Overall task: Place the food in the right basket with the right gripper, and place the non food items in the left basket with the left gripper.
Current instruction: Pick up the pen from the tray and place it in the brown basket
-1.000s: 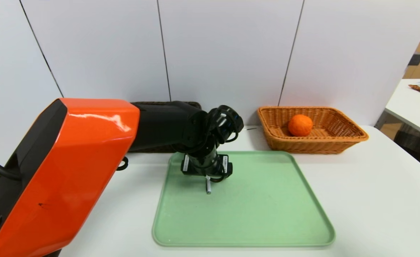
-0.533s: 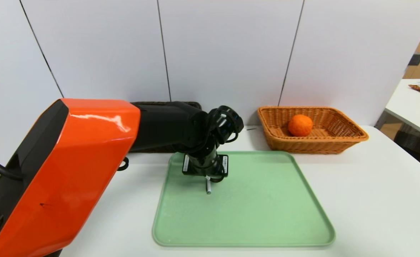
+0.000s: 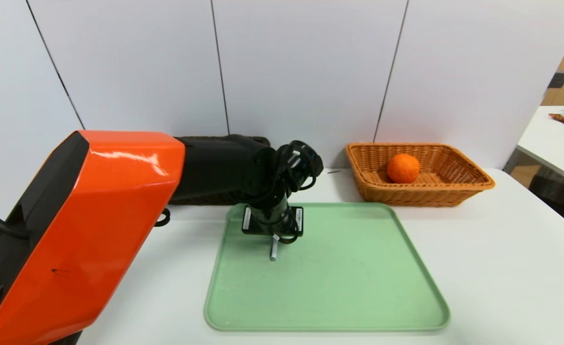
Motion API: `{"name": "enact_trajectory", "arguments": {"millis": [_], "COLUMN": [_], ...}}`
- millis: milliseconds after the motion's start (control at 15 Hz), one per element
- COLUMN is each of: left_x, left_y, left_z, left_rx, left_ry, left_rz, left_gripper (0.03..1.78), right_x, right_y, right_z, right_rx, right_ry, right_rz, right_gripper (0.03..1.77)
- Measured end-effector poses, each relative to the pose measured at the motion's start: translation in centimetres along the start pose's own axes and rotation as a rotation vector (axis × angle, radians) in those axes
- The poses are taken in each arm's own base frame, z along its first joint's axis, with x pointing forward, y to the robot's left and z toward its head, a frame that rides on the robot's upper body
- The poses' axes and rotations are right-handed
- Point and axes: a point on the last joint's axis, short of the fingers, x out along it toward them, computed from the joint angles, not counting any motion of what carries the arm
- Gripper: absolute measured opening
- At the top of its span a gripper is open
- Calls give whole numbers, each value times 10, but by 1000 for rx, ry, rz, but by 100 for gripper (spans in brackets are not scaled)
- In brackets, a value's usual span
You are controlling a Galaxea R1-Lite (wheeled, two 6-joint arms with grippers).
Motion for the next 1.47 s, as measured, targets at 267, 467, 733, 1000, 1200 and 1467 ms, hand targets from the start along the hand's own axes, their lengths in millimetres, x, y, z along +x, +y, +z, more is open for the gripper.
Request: {"name": "enact_trajectory", "arguments": {"millis": [267,467,733,1000,1200,1467], "left_x": [-8,-36,-80,-113,-128,-138], "left_y": [1,-4,-21,-29,-20,11], "left_z": [0,-7,-22,-16,4,27], "left_rx": [5,46,110,147,108,25], "left_ry": [-4,9,-12,-200,-372,-438], "left_rz": [-3,-28,-118,-156,-134,-93], "left_gripper": [7,7,7,7,7,7], "right_x": [-3,-4,-5,-7,-9,-10], "right_y": [-1,-1,-1,-2,-3,-3], "right_z": [-1,-2,-3,-7,-9,-8], "right_rx": [0,1,1,3,5,6], "right_ry": [-9,-14,-19,-20,-24,-34], "right_rz": [3,3,3,3,2,-1], "right_gripper": [170,170,170,170,170,170]}}
